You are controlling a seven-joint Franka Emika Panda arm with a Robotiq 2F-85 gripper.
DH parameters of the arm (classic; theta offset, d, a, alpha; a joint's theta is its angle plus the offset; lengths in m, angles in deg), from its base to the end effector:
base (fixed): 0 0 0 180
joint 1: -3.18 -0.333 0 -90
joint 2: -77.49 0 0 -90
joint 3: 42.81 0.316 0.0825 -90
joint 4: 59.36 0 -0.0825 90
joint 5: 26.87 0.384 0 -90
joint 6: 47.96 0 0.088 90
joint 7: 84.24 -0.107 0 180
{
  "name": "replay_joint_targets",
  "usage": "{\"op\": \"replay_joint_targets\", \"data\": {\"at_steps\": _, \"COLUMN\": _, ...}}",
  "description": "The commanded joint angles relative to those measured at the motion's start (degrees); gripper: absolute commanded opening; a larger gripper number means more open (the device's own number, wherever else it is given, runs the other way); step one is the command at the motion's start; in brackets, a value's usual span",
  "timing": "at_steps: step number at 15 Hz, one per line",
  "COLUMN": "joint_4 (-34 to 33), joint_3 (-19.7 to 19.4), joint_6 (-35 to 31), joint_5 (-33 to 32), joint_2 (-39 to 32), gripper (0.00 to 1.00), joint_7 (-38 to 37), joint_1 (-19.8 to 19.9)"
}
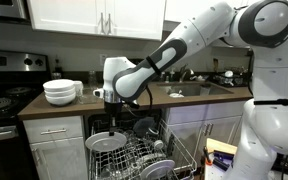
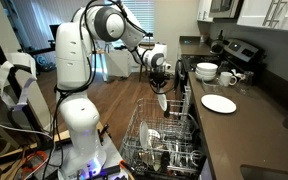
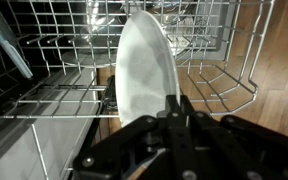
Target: Pick up the plate and put it in the dishwasher
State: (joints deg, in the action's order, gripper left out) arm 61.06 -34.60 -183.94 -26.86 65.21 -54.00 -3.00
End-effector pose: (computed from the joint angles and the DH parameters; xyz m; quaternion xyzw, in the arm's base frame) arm 0.5622 0.1426 0.3239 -0.9254 -0.3775 -0.0315 0.0110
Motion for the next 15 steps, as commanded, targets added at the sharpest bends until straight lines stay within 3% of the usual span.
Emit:
{"op": "replay_joint_targets", "data": {"at_steps": 1, "joint_4": -2.93, "joint_3": 1.49, "joint_6": 3.44, "joint_5": 3.02, "joint_2": -1.26, "gripper": 0.01, "joint_7": 3.25, "joint_1": 1.77}}
{"op": "replay_joint_targets", "data": {"at_steps": 6, "joint_4": -1.73, "joint_3": 2.67, "joint_6": 8.12, "joint_5": 10.02, "joint_2": 0.87, "gripper": 0.01, "joint_7": 8.40, "joint_1": 3.42}}
{"op": "replay_joint_targets", "data": {"at_steps": 8, "joint_4": -1.80, "joint_3": 1.59, "joint_6": 6.39, "joint_5": 7.01, "joint_2": -0.94, "gripper": 0.05, "joint_7": 5.24, "joint_1": 2.13}}
{"op": "replay_joint_targets", "data": {"at_steps": 15, "joint_4": -1.32, "joint_3": 1.56, "joint_6": 7.92, "joint_5": 7.24, "joint_2": -0.86, "gripper": 0.01, "joint_7": 5.30, "joint_1": 2.30}}
